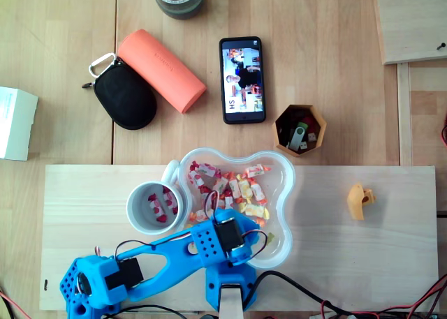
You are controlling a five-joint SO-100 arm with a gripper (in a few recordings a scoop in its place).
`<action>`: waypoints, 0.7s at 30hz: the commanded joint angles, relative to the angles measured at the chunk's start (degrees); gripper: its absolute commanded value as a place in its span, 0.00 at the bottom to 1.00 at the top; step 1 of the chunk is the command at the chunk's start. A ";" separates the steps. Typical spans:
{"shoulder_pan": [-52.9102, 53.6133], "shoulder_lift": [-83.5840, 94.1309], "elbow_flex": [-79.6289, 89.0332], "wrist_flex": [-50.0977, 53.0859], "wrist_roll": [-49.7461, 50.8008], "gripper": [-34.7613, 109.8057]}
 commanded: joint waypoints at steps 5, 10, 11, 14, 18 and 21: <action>-5.01 -0.35 -1.05 -1.05 3.25 0.44; -5.01 -4.22 -1.76 -1.05 3.60 0.44; -4.92 -4.31 -2.02 -1.05 3.16 0.44; -4.83 -4.31 -2.02 -1.05 2.99 0.44; -4.92 -5.19 -1.67 -1.05 3.25 0.44; -5.10 -5.36 -1.05 -1.05 3.34 0.44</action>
